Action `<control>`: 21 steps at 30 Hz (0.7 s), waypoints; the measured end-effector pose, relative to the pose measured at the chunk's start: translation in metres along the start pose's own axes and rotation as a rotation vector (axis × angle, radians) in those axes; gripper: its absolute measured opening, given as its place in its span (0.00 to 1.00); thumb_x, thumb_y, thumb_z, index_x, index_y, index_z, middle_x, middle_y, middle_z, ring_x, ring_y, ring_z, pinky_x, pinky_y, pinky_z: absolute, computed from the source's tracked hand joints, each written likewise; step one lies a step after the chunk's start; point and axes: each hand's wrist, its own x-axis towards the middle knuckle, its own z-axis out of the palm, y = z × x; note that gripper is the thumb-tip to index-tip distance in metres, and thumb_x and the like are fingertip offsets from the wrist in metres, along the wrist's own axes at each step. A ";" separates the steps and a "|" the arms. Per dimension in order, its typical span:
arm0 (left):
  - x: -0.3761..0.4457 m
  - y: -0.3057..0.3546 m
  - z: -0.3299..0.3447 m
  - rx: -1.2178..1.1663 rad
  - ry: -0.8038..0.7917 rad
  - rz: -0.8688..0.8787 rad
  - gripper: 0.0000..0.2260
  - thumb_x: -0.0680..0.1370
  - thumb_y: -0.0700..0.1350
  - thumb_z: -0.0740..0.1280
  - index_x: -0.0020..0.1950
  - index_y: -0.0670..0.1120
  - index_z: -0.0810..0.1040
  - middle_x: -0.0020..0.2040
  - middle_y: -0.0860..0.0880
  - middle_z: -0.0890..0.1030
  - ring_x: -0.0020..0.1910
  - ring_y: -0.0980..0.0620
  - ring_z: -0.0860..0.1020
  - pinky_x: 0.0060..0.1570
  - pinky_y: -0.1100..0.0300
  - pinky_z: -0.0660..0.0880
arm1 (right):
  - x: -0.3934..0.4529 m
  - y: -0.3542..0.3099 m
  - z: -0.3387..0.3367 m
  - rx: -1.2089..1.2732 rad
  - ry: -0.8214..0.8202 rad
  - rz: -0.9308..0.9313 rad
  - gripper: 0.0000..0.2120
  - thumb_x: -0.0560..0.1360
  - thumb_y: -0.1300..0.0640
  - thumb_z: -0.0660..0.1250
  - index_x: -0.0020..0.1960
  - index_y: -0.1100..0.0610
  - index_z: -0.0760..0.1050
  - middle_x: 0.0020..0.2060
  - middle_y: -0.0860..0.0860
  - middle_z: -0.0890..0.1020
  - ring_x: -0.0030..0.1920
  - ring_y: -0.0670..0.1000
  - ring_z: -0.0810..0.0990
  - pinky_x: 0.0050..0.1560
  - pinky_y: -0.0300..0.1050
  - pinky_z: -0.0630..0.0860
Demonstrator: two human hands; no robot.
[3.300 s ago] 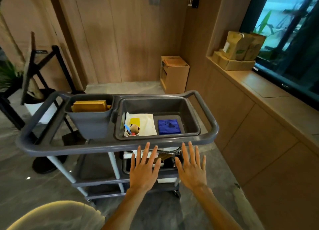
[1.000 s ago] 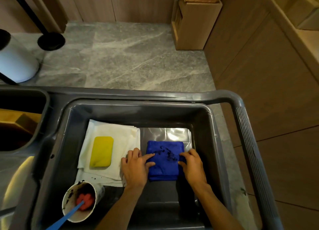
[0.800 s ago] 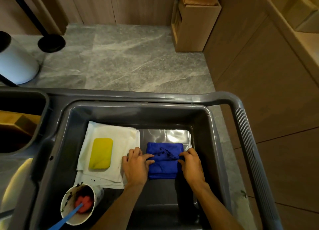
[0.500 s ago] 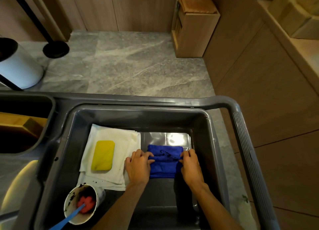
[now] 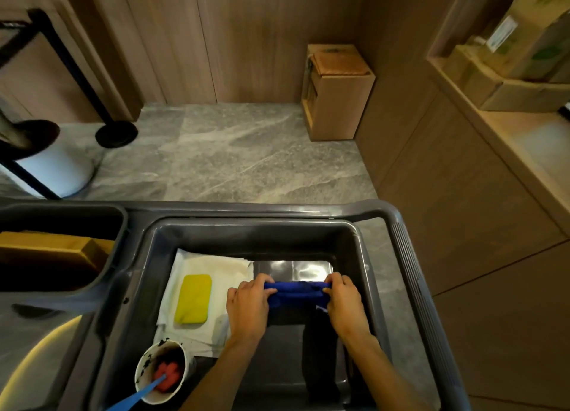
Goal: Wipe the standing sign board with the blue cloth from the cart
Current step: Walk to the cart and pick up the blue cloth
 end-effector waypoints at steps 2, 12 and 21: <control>0.003 0.006 -0.012 -0.040 0.025 0.005 0.09 0.80 0.52 0.65 0.59 0.55 0.76 0.51 0.51 0.83 0.50 0.52 0.78 0.52 0.62 0.69 | 0.000 -0.006 -0.013 0.019 0.021 -0.019 0.12 0.77 0.62 0.66 0.59 0.52 0.71 0.58 0.49 0.74 0.54 0.45 0.77 0.58 0.40 0.78; 0.021 0.055 -0.098 -0.253 0.152 0.082 0.06 0.78 0.50 0.67 0.53 0.57 0.81 0.50 0.51 0.81 0.50 0.49 0.78 0.52 0.54 0.77 | 0.005 -0.052 -0.100 0.069 0.172 -0.113 0.15 0.74 0.69 0.65 0.47 0.49 0.72 0.46 0.47 0.77 0.41 0.40 0.75 0.36 0.28 0.70; 0.039 0.097 -0.190 -0.306 0.207 0.199 0.03 0.76 0.47 0.71 0.49 0.52 0.82 0.45 0.50 0.84 0.46 0.52 0.80 0.47 0.56 0.78 | -0.006 -0.104 -0.189 0.114 0.353 -0.268 0.07 0.74 0.66 0.69 0.47 0.56 0.82 0.39 0.49 0.83 0.41 0.44 0.80 0.45 0.32 0.77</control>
